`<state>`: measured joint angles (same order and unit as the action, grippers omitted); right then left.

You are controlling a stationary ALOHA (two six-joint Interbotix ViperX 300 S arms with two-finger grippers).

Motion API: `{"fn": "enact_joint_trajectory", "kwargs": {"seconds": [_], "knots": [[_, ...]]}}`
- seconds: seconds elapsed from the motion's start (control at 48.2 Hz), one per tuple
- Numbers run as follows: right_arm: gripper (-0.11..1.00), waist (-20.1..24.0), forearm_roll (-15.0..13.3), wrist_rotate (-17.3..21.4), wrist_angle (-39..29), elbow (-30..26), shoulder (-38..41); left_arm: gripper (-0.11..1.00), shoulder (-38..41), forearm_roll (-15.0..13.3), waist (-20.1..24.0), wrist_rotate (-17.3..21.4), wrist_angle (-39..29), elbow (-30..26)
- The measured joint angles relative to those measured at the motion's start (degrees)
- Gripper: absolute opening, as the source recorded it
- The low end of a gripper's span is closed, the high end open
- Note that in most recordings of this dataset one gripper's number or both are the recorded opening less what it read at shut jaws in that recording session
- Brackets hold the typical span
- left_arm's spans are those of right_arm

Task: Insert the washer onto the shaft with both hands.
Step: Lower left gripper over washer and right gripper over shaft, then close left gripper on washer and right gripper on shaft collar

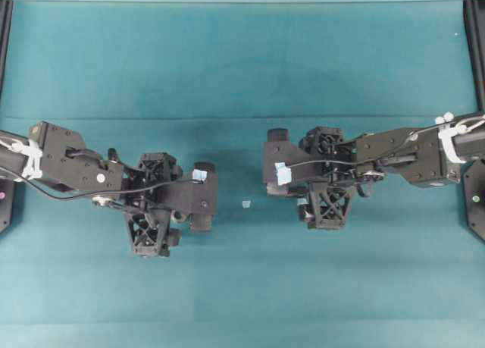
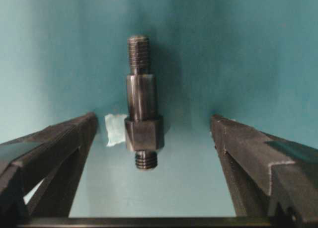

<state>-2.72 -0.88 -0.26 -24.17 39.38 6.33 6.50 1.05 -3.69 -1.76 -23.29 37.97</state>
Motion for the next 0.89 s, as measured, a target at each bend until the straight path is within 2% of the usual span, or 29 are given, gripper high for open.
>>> {"fn": "enact_joint_trajectory", "kwargs": {"seconds": [0.311,0.891], "knots": [[0.87,0.0,0.09,0.0,0.7,0.35,-0.18,0.84,0.0,-0.09,0.09,0.0,0.0,-0.09],[0.87,0.0,0.0,0.0,0.18,0.53,-0.18,0.84,0.0,0.0,0.09,-1.58,0.0,-0.09]]}}
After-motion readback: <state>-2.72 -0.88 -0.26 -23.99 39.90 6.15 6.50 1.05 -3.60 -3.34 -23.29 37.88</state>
